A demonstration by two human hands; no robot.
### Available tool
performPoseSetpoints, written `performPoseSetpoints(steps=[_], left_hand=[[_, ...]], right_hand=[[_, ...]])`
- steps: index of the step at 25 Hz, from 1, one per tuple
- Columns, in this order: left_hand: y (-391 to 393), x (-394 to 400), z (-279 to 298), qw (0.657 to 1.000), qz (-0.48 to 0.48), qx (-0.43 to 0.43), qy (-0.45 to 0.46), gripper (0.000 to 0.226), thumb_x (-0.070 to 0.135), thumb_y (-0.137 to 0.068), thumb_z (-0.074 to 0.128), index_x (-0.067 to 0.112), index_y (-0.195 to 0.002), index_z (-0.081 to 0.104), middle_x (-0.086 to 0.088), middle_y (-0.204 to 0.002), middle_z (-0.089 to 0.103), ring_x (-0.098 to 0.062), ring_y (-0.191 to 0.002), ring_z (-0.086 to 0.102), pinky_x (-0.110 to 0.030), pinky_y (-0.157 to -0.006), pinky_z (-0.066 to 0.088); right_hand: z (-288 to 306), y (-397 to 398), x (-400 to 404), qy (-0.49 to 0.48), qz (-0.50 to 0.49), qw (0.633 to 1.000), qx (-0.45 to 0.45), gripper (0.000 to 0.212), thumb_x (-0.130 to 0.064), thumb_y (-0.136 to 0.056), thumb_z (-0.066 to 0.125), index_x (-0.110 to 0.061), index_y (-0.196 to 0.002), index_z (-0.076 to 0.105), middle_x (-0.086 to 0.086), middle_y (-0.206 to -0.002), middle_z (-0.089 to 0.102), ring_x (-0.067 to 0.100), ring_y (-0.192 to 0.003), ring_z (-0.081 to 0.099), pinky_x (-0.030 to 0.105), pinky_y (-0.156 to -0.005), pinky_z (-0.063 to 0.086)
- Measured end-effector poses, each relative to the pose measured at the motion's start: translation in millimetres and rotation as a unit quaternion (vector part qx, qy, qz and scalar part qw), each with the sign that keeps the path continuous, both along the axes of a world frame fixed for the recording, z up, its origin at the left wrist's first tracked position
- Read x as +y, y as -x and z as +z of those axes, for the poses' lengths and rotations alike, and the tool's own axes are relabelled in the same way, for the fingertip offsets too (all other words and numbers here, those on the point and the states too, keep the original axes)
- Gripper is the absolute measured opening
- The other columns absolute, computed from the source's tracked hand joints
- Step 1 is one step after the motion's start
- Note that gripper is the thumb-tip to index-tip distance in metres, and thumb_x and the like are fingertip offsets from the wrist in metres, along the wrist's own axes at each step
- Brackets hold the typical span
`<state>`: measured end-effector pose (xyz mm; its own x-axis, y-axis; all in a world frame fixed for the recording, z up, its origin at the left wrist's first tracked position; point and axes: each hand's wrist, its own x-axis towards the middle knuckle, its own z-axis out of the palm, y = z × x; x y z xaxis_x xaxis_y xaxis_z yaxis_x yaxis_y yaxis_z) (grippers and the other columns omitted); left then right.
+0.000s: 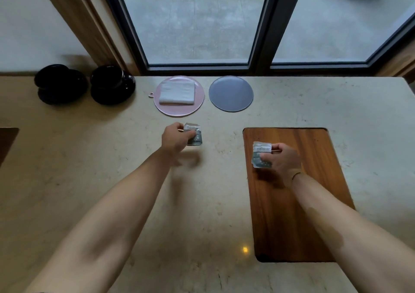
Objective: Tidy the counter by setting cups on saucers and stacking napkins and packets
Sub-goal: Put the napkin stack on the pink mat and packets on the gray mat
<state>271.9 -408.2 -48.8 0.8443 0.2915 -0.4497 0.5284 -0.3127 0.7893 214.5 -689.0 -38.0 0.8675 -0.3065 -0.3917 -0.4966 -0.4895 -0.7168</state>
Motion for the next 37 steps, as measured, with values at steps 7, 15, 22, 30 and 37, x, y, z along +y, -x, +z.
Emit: performPoseSetpoints(steps=[7, 15, 22, 30, 37], left_hand=[[-69.2, -19.8, -0.3, 1.0, -0.007, -0.027, -0.004, 0.015, 0.016, -0.075, 0.077, 0.014, -0.086, 0.067, -0.003, -0.085, 0.068, -0.019, -0.079, 0.061, -0.028, -0.071, 0.05], [-154.4, -46.2, -17.0, 0.999, -0.003, -0.045, -0.02, 0.016, 0.018, -0.067, 0.081, 0.016, -0.074, 0.066, -0.006, -0.088, 0.072, -0.024, -0.09, 0.07, -0.041, -0.088, 0.056], [-194.1, -74.7, -26.6, 0.997, -0.03, -0.054, -0.052, 0.016, 0.02, -0.075, 0.079, 0.015, -0.075, 0.064, -0.005, -0.086, 0.07, -0.019, -0.081, 0.066, -0.027, -0.065, 0.052], [-202.5, -73.5, -39.2, 0.991, -0.048, -0.04, -0.116, 0.02, 0.03, -0.073, 0.08, 0.018, -0.075, 0.064, -0.001, -0.084, 0.07, -0.02, -0.085, 0.066, -0.029, -0.069, 0.051], [-201.5, -79.3, -37.6, 0.96, -0.051, -0.033, -0.272, 0.041, 0.037, -0.073, 0.072, 0.029, -0.109, 0.055, -0.002, -0.124, 0.051, -0.027, -0.123, 0.04, -0.038, -0.093, 0.033]], right_hand=[[3.4, -105.4, 3.3, -0.059, -0.001, 0.998, -0.03, 0.028, -0.011, -0.079, 0.077, -0.016, -0.102, 0.062, 0.005, -0.1, 0.068, 0.023, -0.091, 0.068, 0.034, -0.083, 0.057], [-19.2, -205.1, 18.2, -0.068, 0.007, 0.996, -0.051, 0.031, -0.012, -0.075, 0.08, -0.017, -0.103, 0.067, 0.007, -0.109, 0.069, 0.023, -0.099, 0.065, 0.031, -0.083, 0.056], [-36.4, -241.4, 14.8, -0.064, -0.003, 0.996, -0.063, 0.027, -0.013, -0.08, 0.077, -0.021, -0.101, 0.062, 0.005, -0.114, 0.065, 0.024, -0.103, 0.064, 0.03, -0.072, 0.057], [-47.8, -255.7, 20.1, -0.049, -0.019, 0.997, -0.054, 0.028, -0.014, -0.077, 0.08, -0.016, -0.102, 0.067, 0.008, -0.111, 0.068, 0.023, -0.098, 0.066, 0.036, -0.085, 0.058], [-53.2, -256.6, 23.5, 0.073, 0.005, 0.995, -0.064, 0.043, -0.028, -0.078, 0.079, -0.02, -0.116, 0.062, 0.008, -0.123, 0.062, 0.024, -0.108, 0.06, 0.037, -0.088, 0.055]])
